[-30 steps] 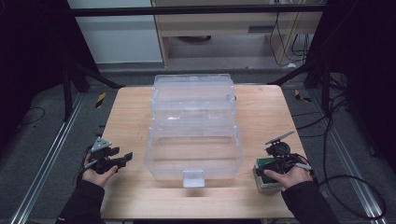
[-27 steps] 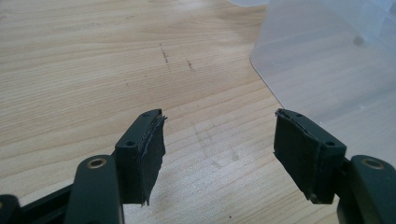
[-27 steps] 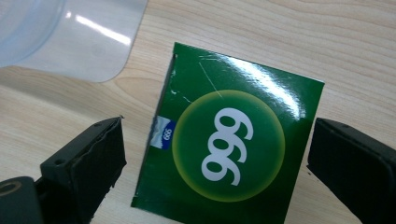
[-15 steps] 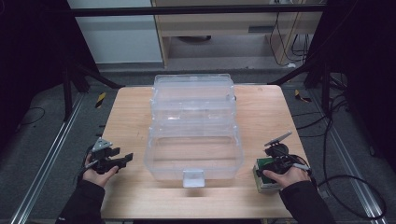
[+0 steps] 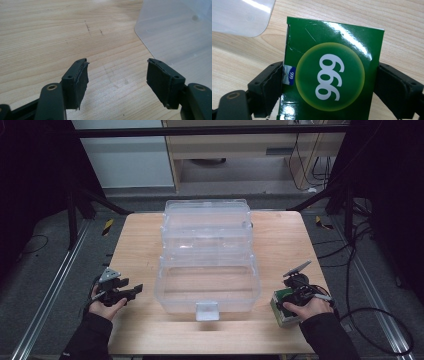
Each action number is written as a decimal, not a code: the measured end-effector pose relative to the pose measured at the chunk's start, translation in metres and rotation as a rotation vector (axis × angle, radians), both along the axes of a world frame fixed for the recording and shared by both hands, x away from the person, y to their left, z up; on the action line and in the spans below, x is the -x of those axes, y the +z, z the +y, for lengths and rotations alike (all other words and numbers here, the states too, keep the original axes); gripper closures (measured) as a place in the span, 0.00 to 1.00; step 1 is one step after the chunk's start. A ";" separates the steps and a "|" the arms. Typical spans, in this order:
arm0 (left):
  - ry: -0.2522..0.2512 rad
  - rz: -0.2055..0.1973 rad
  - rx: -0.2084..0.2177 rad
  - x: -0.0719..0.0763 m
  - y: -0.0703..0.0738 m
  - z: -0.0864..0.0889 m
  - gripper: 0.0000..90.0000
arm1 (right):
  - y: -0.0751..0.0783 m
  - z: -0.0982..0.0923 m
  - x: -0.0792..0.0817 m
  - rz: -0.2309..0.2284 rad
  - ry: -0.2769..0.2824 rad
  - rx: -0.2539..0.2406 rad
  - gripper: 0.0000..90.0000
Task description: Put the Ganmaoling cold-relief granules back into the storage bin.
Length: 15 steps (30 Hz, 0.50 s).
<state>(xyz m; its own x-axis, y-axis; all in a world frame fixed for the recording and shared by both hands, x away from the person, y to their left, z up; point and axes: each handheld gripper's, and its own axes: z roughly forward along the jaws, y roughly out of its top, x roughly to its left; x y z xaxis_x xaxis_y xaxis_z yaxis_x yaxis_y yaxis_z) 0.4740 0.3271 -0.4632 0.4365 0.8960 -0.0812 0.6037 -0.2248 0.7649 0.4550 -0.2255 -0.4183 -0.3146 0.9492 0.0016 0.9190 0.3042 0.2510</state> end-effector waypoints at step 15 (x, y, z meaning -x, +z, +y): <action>-0.004 0.002 -0.003 0.000 0.000 -0.001 0.36 | -0.006 -0.001 -0.004 0.031 -0.006 -0.006 0.15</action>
<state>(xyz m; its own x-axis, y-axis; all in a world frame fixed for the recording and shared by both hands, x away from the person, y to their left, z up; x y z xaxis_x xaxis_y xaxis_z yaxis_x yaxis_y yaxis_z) 0.4741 0.3266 -0.4635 0.4395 0.8947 -0.0794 0.6046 -0.2293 0.7628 0.4588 -0.2260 -0.4243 -0.3088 0.9510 0.0172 0.9280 0.2973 0.2246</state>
